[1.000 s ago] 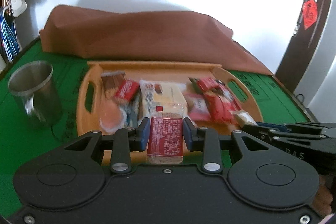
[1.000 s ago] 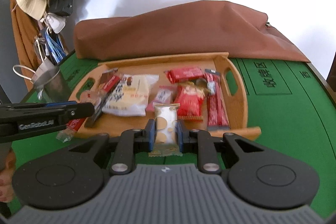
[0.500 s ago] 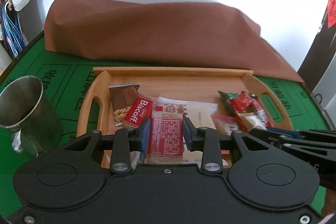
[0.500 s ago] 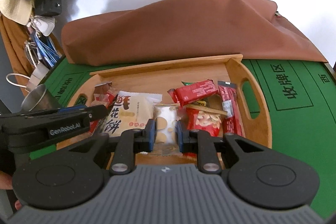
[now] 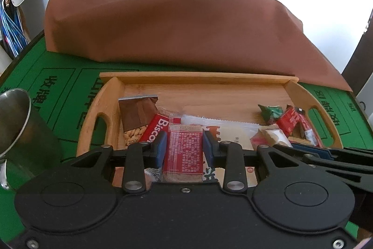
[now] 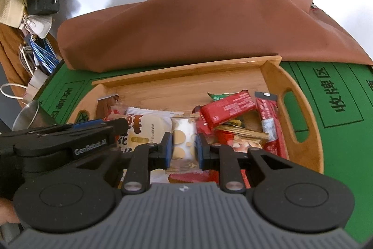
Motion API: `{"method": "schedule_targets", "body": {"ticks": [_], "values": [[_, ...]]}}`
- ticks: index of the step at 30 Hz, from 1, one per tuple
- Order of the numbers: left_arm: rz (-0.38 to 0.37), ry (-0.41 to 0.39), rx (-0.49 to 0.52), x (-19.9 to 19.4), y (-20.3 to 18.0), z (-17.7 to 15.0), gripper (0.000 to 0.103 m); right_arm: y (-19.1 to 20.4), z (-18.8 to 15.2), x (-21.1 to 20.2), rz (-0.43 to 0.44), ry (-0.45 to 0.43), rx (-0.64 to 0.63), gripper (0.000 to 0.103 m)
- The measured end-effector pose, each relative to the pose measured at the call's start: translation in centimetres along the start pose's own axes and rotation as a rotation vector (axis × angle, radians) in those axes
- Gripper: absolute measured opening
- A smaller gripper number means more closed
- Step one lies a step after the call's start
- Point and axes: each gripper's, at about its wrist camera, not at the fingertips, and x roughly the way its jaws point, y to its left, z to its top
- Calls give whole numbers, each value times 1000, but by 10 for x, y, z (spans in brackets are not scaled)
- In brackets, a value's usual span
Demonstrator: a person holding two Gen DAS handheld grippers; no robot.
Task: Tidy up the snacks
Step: 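Lower both packs into the tray and open both grippers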
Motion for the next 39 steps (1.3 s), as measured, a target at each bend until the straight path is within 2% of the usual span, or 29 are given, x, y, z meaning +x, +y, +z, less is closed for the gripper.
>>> {"method": "schedule_targets", "body": {"ticks": [12, 25, 33, 39], "values": [[-7, 5, -4, 12, 4, 1, 32, 4, 4, 22, -12, 30, 4, 26], [-5, -1, 8, 15, 4, 0, 33, 5, 4, 24, -16, 25, -1, 26], [-6, -1, 4, 14, 5, -1, 33, 6, 2, 24, -6, 19, -2, 31], [0, 0, 4, 11, 6, -3, 38, 9, 0, 20, -13, 13, -13, 39]]}}
